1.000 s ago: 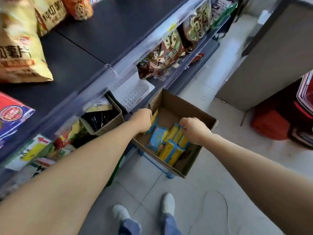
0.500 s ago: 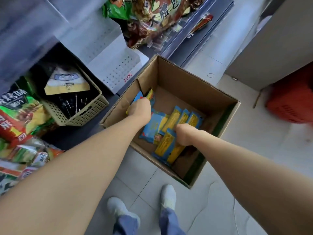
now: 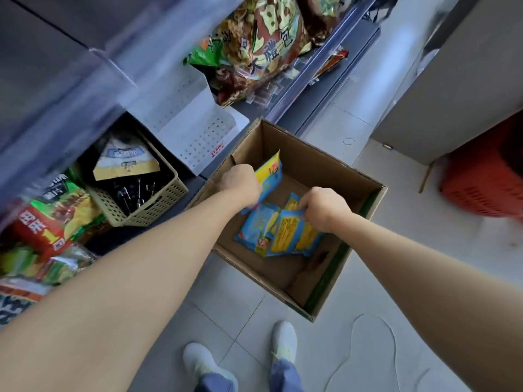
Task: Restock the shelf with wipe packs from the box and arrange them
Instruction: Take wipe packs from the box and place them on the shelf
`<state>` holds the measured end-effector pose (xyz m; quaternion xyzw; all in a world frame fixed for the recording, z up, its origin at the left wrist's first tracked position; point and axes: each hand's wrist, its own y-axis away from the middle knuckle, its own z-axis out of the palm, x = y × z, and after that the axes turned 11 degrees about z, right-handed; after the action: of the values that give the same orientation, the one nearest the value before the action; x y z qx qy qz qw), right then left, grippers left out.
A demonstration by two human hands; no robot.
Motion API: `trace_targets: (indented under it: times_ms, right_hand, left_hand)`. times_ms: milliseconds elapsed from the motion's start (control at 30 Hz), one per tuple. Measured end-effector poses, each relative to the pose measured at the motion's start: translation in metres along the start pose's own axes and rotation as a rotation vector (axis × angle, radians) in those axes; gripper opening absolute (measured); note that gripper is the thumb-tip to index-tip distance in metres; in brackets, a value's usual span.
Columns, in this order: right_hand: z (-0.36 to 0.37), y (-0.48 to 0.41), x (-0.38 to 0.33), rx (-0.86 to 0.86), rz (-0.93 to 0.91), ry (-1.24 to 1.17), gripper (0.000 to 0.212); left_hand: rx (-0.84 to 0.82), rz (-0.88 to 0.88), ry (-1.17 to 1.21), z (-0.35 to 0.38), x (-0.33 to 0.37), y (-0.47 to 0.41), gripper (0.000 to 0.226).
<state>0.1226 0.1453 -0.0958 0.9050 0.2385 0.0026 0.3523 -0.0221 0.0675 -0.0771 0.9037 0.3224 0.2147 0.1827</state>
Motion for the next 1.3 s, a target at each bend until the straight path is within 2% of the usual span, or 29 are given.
trace_targets:
  times_ms: [100,267,367,400,467,533,667,800,900,1000,1133,1233,1300]
  right_hand:
    - [-0.04,0.033,-0.004,0.052,-0.001,-0.109,0.028]
    - [-0.112,0.104,-0.018,0.132,-0.075,-0.19,0.034]
    - [-0.147,0.141,-0.03,0.281,-0.083,-0.305,0.02]
    - [-0.158,0.152,-0.035,0.338,-0.078,-0.327,0.023]
    - [-0.179,0.173,-0.046,0.41,-0.084,-0.282,0.032]
    - [-0.197,0.198,-0.057,0.443,-0.11,-0.179,0.03]
    - [-0.223,0.243,-0.073,0.513,-0.146,-0.048,0.02]
    - [-0.255,0.28,-0.091,0.62,-0.148,-0.077,0.019]
    - [-0.276,0.309,-0.111,0.756,-0.17,-0.074,0.018]
    - [-0.299,0.344,-0.136,0.896,-0.241,-0.254,0.023]
    - [-0.33,0.395,-0.176,0.965,-0.402,-0.538,0.034]
    - [-0.343,0.424,-0.216,0.989,-0.53,-0.615,0.049]
    - [-0.348,0.435,-0.246,1.004,-0.596,-0.629,0.047]
  left_hand:
    - [0.056,0.005,0.106,-0.042,0.014,0.023,0.031]
    - [0.164,0.039,0.157,-0.122,0.038,0.083,0.029]
    - [0.253,0.081,0.184,-0.178,0.049,0.125,0.025]
    - [0.285,0.096,0.193,-0.196,0.053,0.139,0.024]
    - [0.349,0.115,0.206,-0.228,0.058,0.167,0.023]
    - [0.408,0.125,0.232,-0.253,0.06,0.193,0.023]
    - [0.474,0.12,0.275,-0.286,0.056,0.239,0.039]
    - [0.571,0.168,0.358,-0.317,0.048,0.286,0.03]
    - [0.658,0.209,0.514,-0.34,0.039,0.314,0.029]
    - [0.702,0.236,0.759,-0.363,0.026,0.336,0.022]
    - [0.779,0.23,1.037,-0.398,0.0,0.364,0.027]
    - [0.832,0.246,1.192,-0.421,-0.022,0.386,0.01]
    - [0.9,0.242,1.214,-0.435,-0.041,0.399,0.015]
